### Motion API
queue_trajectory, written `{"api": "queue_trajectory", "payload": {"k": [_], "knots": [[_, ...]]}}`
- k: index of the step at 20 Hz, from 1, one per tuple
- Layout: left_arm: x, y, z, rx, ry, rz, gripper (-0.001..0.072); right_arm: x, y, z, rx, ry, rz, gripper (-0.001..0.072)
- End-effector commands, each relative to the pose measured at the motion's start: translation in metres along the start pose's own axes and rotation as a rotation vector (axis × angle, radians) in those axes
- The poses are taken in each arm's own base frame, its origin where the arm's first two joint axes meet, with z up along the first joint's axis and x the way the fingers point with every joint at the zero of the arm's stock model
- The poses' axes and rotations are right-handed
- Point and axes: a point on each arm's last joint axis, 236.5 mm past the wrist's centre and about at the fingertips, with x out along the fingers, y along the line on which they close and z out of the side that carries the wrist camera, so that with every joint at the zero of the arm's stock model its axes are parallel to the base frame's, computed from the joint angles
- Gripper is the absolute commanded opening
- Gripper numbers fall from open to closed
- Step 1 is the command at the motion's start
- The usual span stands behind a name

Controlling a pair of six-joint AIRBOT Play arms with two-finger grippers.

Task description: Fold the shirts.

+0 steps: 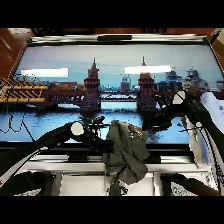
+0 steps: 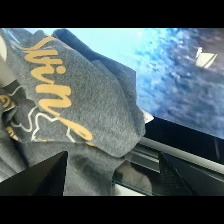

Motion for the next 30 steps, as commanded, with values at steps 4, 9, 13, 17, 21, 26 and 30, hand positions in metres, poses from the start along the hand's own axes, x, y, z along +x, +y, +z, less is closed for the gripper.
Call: {"api": "queue_trajectory", "payload": {"k": [4,9,13,17,21,26,30], "knots": [[-0.007,-0.003,0.019,0.039,-0.051,-0.006,0.0033,0.036,0.008,-0.001,-0.035,0.107,0.042,0.0673],[-0.043,0.021,0.034,0.192,-0.029,0.163,0.0031,0.043,-0.003,-0.004,-0.081,0.135,-0.087,0.0074],[-0.173,0.019,0.1,0.373,-0.246,0.482,0.0031,-0.061,0.005,0.029,-0.227,-0.133,-0.236,0.0074],[-0.398,-0.106,0.126,0.528,-0.842,0.485,0.0031,-0.293,0.048,0.044,-0.369,-0.799,-0.49,0.0074],[-0.555,-0.243,0.023,0.761,-1.363,0.213,0.0032,-0.493,0.155,-0.057,-0.515,-1.505,-0.38,0.0074],[-0.593,-0.247,-0.049,0.819,-1.546,0.139,0.0031,-0.553,0.19,-0.154,-0.53,-1.803,-0.238,0.0074],[-0.61,-0.212,-0.054,0.733,-1.605,0.276,0.0032,-0.5,0.159,-0.136,-0.453,-1.546,-0.293,0.0074]]}}
